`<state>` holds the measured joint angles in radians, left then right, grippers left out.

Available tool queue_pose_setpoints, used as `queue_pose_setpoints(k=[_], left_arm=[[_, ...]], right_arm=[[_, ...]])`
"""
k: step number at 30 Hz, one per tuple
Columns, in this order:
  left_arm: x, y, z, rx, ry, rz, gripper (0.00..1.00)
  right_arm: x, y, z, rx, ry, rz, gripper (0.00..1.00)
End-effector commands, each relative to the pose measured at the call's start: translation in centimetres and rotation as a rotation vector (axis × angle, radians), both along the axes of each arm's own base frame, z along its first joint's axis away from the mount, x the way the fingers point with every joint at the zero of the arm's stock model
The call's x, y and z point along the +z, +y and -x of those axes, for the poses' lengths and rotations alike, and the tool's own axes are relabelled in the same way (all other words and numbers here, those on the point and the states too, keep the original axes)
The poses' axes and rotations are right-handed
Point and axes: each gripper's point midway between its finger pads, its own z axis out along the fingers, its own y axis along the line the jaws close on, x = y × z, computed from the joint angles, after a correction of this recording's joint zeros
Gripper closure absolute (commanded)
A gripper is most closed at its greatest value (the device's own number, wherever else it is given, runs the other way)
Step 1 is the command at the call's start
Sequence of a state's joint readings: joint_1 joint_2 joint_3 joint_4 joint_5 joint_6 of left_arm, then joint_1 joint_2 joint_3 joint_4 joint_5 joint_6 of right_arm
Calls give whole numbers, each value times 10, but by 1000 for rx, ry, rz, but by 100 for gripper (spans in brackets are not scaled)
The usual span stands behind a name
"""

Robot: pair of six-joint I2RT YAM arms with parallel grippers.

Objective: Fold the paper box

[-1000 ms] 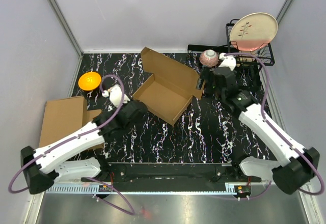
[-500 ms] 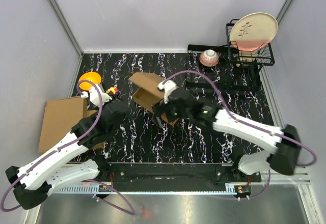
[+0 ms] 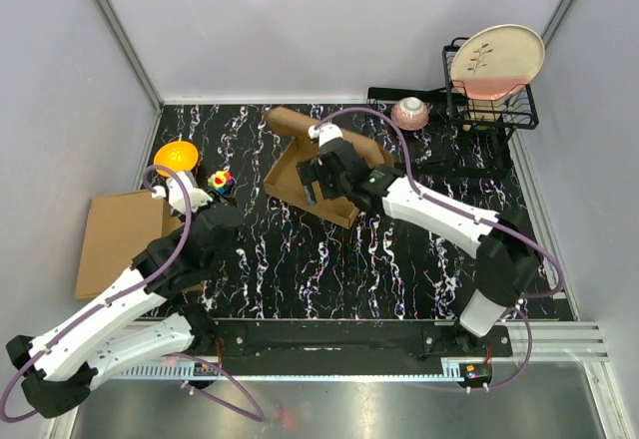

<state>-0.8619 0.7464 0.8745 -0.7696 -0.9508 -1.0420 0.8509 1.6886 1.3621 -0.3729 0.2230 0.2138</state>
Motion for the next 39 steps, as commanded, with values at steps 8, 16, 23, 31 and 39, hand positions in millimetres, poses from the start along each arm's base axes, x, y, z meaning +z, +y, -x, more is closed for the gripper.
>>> queue_pose_setpoints(k=[8,16,23,31,39], left_arm=[[-5,-7,-12,-8,-4,-62,59],[-11,-33,-43,-135,-24,-9,25],[-10,-43,-92,-140,-4,-87,25],[-55,-80,-164,-236,128,-71,30],[-111,-137,-196,-424,192,-31,49]], right_arm=[[58,-57,-97,-260,-166,15,0],[59,-82,-141,-349,-118,-51,0],[63,-66,-120,-252,-96,-128,0],[14,-50,-85,-153,18,-164,0],[18,-60,-76,-171,12,-164,0]])
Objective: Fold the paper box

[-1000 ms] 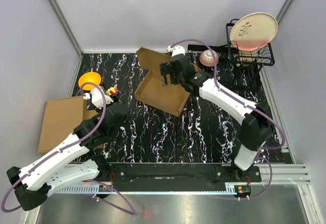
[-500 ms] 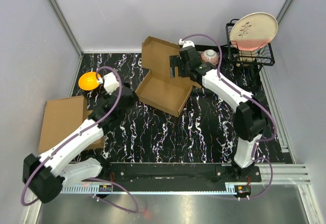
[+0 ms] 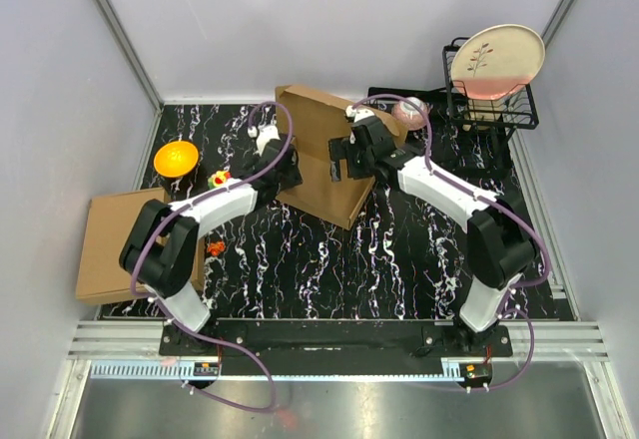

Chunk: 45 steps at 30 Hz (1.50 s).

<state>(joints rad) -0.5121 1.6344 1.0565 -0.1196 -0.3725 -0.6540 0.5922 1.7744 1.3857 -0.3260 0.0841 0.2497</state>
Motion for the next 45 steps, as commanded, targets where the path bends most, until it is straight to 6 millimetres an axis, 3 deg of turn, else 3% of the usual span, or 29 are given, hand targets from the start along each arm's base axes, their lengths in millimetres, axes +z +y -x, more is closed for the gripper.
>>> queue_pose_setpoints(k=[1,6,10,18,22,25,29,35,39,45], left_arm=[[24,-42,-25,-133,-96,108,50],[-14,-58,-15,-183,-21,81,56],[-39,-68,13,-206,50,93,60],[-45,-95,60,-275,104,125,62],[-35,-120,84,-327,109,154,62],[-26,-128,96,-359,94,141,62],[-20,-117,107,-365,86,125,61],[-7,-81,117,-356,25,31,55],[-31,-78,113,-391,88,-73,54],[-51,-86,125,-454,155,-69,57]], right_arm=[[42,2,2,-1,-81,-76,0],[47,-3,6,-10,-88,-73,0],[55,-9,14,-17,-98,-86,0],[62,-31,30,-49,-119,-57,0],[66,-43,37,-70,-141,-35,0],[62,-45,41,-69,-128,-27,0],[60,-42,44,-59,-115,-47,0],[63,-32,41,-34,-112,-79,0],[74,-20,27,-32,-123,-103,0],[93,-12,31,-6,-131,-155,0]])
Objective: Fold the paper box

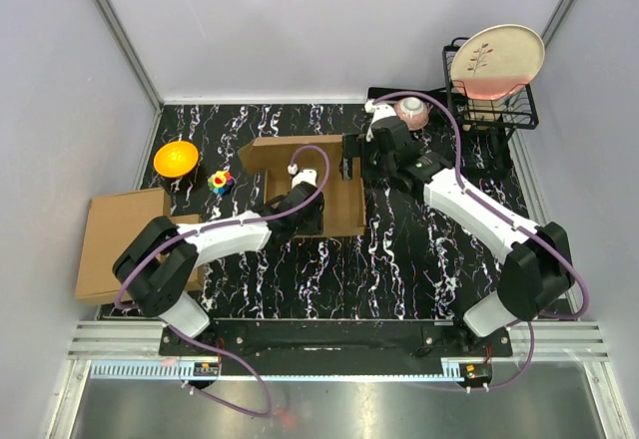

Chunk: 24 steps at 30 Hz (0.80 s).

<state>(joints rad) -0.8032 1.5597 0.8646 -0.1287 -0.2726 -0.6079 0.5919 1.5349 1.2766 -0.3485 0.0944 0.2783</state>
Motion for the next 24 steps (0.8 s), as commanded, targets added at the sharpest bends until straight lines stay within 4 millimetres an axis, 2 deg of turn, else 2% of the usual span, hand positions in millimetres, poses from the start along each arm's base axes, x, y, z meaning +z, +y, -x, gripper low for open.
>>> queue_pose_setpoints(k=[1,4,9,13,18,19,21,22,23,24], left_arm=[[-2,-6,9,-71,21,-11,57],[-3,-7,19,-112,34,-18,58],[16,-19,46,-203,19,16,59],[25,-28,68,-278,14,36,59],[28,-30,96,-371,22,35,59],[24,-27,99,-378,27,23,59],[22,-23,101,-384,19,3,59],[19,-19,101,-377,18,-11,59],[16,-16,102,-377,21,-20,59],[13,-14,102,-376,25,-29,59]], right_arm=[[38,10,-1,19,-51,-80,0],[42,7,6,20,-51,-92,0],[55,-1,23,19,-67,-115,0],[56,-8,30,8,-71,-114,1],[52,-5,20,4,-70,-86,0],[57,-2,15,4,-82,-90,0],[48,4,6,3,-69,-76,0],[53,6,0,0,-79,-77,0],[42,10,-6,-2,-58,-60,0],[40,11,-11,-13,-57,-49,0]])
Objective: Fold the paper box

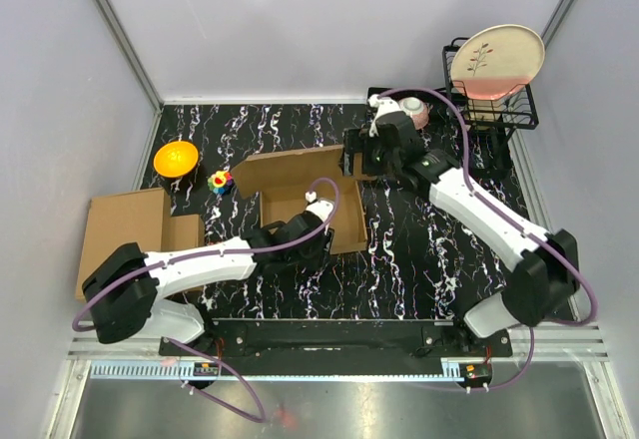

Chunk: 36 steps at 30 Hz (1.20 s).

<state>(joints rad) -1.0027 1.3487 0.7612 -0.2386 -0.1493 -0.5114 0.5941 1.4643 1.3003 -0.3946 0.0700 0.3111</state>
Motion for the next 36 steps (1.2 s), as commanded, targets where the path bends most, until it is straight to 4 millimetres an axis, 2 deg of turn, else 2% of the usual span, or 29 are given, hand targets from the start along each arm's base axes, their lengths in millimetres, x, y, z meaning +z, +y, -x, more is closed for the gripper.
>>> queue_pose_setpoints(k=[1,2,4,5,7,12,15,16,17,18,19,21,22,23,25,27,28,31,33,34,36], left_arm=[[-7,12,5,-22,-14,-38,58],[-10,14,6,-18,-9,-47,59],[-15,17,7,-16,-2,-61,58],[-16,19,8,-13,-3,-63,58],[-19,21,8,-11,-5,-71,58],[-9,27,6,7,-27,-72,58],[23,38,-3,81,-103,-29,57],[47,45,-10,130,-170,14,53],[59,50,-13,171,-199,38,50],[71,58,-17,212,-230,48,47],[93,75,-26,311,-302,82,42],[112,97,-35,423,-364,89,40],[122,118,-46,520,-405,84,39],[125,129,-50,584,-401,93,39],[125,163,-62,729,-382,60,39],[121,184,-68,827,-355,49,39],[119,201,-73,905,-349,39,39],[112,231,-81,1013,-336,-8,41],[107,242,-86,1053,-321,-24,41],[99,254,-91,1089,-291,-41,41],[91,263,-102,1129,-260,-21,41]], right_arm=[[13,14,-30,-27,-47,8,0],[2,15,-37,-38,-30,25,0],[6,16,-48,-73,-45,24,0],[0,16,-53,-87,-37,30,0],[1,20,-61,-98,-37,17,0],[-1,24,-66,-98,-24,19,0],[3,20,-62,-100,-34,12,0],[9,18,-60,-99,-46,5,0],[9,17,-58,-97,-45,6,0],[12,17,-56,-89,-50,4,0],[15,17,-55,-88,-55,4,0],[14,15,-53,-80,-51,14,0],[13,15,-52,-79,-49,17,0],[11,14,-51,-76,-44,21,0],[7,12,-48,-76,-36,28,0],[3,11,-47,-78,-33,34,0],[0,10,-45,-77,-27,37,0],[-7,9,-43,-74,-19,41,0],[-10,8,-41,-69,-13,47,0],[-12,8,-41,-68,-10,51,0],[-13,8,-39,-65,-11,44,0]])
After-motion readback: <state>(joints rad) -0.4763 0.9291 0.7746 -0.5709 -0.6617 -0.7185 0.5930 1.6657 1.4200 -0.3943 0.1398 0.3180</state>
